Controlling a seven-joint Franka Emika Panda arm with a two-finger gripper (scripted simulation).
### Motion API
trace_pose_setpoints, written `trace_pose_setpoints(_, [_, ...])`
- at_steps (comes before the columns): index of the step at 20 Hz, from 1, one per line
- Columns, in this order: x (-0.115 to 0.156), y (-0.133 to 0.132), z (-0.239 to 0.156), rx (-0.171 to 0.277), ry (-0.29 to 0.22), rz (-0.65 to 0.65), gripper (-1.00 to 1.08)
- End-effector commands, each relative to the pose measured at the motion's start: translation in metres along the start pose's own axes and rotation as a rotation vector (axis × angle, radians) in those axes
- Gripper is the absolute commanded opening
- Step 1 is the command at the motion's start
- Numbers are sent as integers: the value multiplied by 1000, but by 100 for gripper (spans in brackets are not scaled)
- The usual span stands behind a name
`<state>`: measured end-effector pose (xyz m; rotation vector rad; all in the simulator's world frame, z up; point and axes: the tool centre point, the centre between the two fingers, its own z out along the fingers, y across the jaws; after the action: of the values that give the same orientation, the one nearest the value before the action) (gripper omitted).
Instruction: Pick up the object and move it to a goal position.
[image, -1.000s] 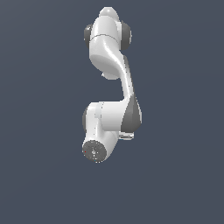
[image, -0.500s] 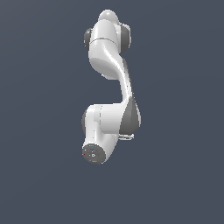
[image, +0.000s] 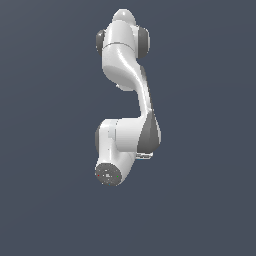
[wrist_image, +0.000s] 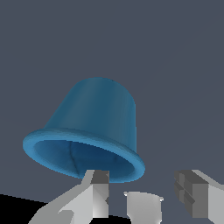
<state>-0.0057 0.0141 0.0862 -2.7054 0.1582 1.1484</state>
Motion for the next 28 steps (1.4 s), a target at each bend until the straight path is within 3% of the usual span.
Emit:
trace_pose_setpoints(1, [0,0,5,0,-1,0,28])
trace_pose_setpoints(14, [0,0,23,1,-2,-1,28])
trace_pose_setpoints(15, [0,0,23,1,-2,-1,-100])
trace_pose_setpoints(28, [0,-3,19,-2,7,-10,-100])
